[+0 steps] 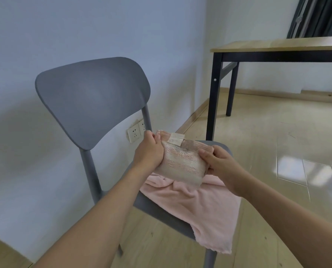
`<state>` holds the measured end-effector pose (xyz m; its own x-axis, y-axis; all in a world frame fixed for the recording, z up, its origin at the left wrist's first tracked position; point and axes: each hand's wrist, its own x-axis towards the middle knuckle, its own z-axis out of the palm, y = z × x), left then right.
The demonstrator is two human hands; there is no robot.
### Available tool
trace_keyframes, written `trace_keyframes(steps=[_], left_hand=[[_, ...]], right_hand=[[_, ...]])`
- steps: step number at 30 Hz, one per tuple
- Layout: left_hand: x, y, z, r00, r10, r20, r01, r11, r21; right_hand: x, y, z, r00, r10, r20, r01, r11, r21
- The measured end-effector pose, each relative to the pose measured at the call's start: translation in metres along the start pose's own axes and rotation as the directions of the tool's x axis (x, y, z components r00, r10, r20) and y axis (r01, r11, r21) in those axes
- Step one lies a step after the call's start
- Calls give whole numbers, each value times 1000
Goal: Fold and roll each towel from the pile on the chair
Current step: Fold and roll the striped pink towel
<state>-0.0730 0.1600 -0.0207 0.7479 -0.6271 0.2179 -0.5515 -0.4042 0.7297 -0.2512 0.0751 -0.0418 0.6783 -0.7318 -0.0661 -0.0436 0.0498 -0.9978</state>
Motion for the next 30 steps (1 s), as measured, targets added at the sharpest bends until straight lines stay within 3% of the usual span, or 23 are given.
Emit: trace_keyframes(steps=[5,8,10,12,14,16,19,22,24,26,30], left_hand=[[-39,1,-10,998,66,-12,-66,998,25],[-52,5,-9,993,-79,90,92,984,-153],[-56,10,-14,930,-247,272,343,848,-403],[-61,15,-25,791,-322,521,578,674,-461],[-67,19,-32,706,-310,636,653,633,-416],[-74,26,-35,711,-301,635,654,614,-441],[-85,36,-34,847,-271,457,508,664,-548],[-97,48,-39,984,-87,155,155,849,-505],[-106,56,-47,997,73,22,-60,927,-371],[-114,63,-53,985,167,-36,-170,956,-238],[-129,73,-59,966,226,-126,-222,974,49]], right_hand=[[-14,-3,13,971,168,-170,-133,971,196],[-20,-13,17,920,221,-325,-188,974,129],[-28,-22,18,910,157,-383,-150,988,49],[-37,-31,19,918,15,-397,-55,994,-91],[-49,-41,21,914,-128,-385,38,972,-233],[-61,-50,22,897,-227,-379,97,938,-332],[-74,-56,17,869,-218,-444,64,940,-335],[-83,-58,10,875,190,-445,-215,977,-7],[-90,-54,10,889,314,-334,-326,945,21],[-95,-50,14,905,235,-355,-284,955,-91],[-107,-56,19,867,-126,-483,14,973,-229]])
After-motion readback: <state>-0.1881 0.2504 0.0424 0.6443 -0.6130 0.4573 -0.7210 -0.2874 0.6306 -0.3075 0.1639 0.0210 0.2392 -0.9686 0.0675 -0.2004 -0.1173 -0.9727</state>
